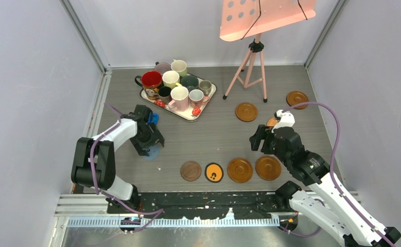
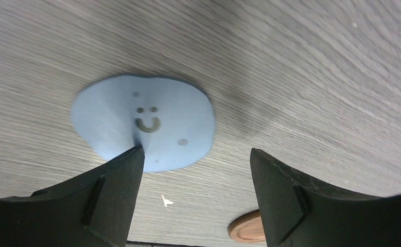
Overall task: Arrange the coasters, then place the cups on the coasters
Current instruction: Move the coaster to the center of the board.
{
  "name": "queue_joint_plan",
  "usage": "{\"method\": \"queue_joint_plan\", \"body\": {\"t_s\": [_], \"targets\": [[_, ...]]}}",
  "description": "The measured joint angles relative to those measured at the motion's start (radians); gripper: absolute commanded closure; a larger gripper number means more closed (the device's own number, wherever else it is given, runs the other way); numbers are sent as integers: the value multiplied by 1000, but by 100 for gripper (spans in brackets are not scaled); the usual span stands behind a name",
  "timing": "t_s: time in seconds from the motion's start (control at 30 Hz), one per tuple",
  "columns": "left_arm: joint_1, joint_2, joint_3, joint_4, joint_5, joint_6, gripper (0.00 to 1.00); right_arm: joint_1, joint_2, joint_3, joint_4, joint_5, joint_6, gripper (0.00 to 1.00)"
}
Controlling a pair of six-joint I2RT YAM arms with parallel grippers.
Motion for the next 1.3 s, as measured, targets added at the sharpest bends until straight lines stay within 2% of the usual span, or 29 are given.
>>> {"method": "queue_joint_plan", "body": {"t_s": [0.2, 0.47, 0.8, 1.1, 1.3], "targets": [[-47, -6, 13, -13, -21, -1, 18, 0, 0, 0, 0, 0, 14, 23], [46, -60, 52, -50, -92, 51, 15, 0, -29, 0, -18, 1, 16, 23], [76, -9, 52, -37, -82, 72, 17, 0, -38, 16, -52, 18, 7, 23], [97, 17, 46, -18, -57, 50, 25, 0, -39, 18, -54, 23, 8, 23], [112, 14, 46, -19, -68, 56, 21, 0, -45, 18, -58, 27, 8, 23]]}}
